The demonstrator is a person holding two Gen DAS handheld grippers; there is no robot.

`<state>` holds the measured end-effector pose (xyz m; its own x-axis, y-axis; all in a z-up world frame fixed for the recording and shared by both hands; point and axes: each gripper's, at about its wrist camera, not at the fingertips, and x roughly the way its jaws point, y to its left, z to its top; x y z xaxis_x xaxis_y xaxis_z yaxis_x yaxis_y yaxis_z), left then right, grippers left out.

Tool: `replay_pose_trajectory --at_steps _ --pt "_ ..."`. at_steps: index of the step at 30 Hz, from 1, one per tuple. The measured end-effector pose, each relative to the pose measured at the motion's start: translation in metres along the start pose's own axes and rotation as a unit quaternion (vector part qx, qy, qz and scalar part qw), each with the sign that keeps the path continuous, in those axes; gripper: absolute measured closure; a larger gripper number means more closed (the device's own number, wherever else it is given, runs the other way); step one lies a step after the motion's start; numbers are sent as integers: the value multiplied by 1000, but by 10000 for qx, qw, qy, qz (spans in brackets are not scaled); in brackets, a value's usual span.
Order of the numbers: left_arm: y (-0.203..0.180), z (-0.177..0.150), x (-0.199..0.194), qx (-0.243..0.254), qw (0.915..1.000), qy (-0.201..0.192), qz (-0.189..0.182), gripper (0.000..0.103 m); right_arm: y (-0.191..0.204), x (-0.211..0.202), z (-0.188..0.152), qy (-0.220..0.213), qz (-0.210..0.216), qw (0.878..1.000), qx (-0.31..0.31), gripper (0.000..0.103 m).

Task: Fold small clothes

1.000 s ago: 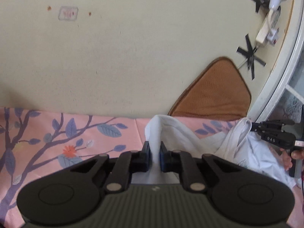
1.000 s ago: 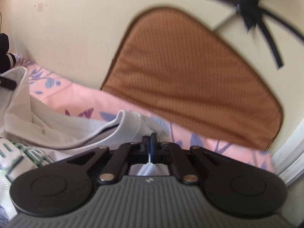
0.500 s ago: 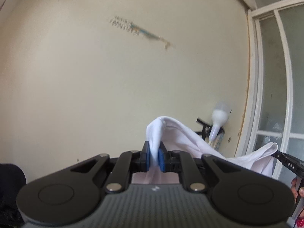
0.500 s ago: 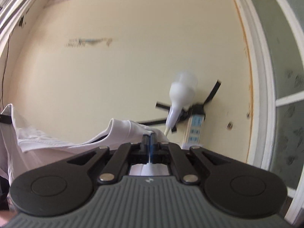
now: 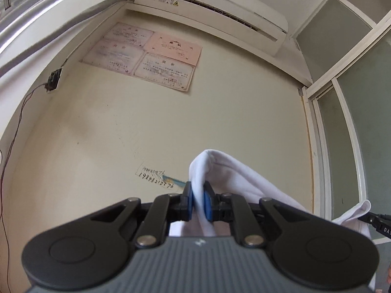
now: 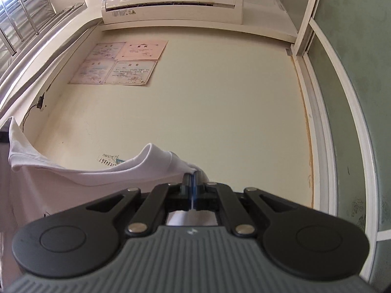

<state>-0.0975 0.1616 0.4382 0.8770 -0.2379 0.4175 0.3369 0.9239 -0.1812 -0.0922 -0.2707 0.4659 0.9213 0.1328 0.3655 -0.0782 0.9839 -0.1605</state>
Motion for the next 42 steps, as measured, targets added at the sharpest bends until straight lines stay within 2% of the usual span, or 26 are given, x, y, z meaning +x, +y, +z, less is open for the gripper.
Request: replay_pose_trajectory --at_steps 3,6,9,12,14,15,16,18,19,20,22,25,28,30,33,35,36,37,38,40,42 --pt "2 -2 5 173 9996 186 131 94 -8 3 -7 287 156 9995 31 99" --pt "8 -32 12 249 9974 608 306 94 -16 14 -33 713 338 9967 177 99" --pt "19 -87 35 149 9898 1310 549 94 -24 34 -86 1284 516 9897 369 99" --pt "38 -162 68 127 9721 2158 914 94 -20 66 -158 2002 531 9772 466 99" --pt "48 -230 93 321 9512 2762 1338 85 -7 93 -220 2551 442 9649 445 99" --pt "54 -267 105 428 9366 3121 1536 83 1 108 -258 2929 479 9540 431 95" --pt "62 -309 117 547 9163 3604 1662 82 10 118 -297 3306 530 9415 378 93" --pt "80 -381 125 588 8704 4488 1935 85 27 126 -369 4048 349 9137 80 63" --pt "90 -405 117 360 8574 4720 2021 90 30 118 -395 4347 280 9001 54 64" --pt "98 -418 106 119 8550 4799 1962 89 28 106 -410 4527 332 8908 224 64" --pt "108 -428 82 -33 8563 4771 1978 87 19 67 -420 4624 517 8829 635 64" --pt "112 -418 46 -219 8675 4599 1882 87 14 11 -409 4658 703 8795 673 61" --pt "102 -403 20 -112 8785 4520 1545 85 12 -35 -405 4852 707 8657 1001 50" --pt "91 -398 1 37 8803 4557 1316 84 15 -64 -403 4988 713 8541 1290 45" --pt "84 -395 -27 -88 8791 4688 855 78 20 -98 -399 5065 657 8445 1610 37" --pt "83 -394 -44 -226 8769 4763 601 72 27 -110 -402 5126 635 8379 1766 37" --pt "84 -393 -51 -270 8755 4794 536 72 31 -114 -405 5215 689 8293 1887 50" --pt "85 -392 -58 -293 8736 4830 518 71 30 -115 -407 5268 729 8226 2013 72" --pt "86 -390 -64 -294 8723 4851 540 71 24 -115 -405 5232 659 8230 2112 96" --pt "90 -385 -72 -321 8712 4858 634 71 0 -110 -388 4910 387 8464 2026 99" --pt "96 -382 -80 -433 8693 4861 783 71 -26 -94 -367 4601 -106 8753 1484 99"
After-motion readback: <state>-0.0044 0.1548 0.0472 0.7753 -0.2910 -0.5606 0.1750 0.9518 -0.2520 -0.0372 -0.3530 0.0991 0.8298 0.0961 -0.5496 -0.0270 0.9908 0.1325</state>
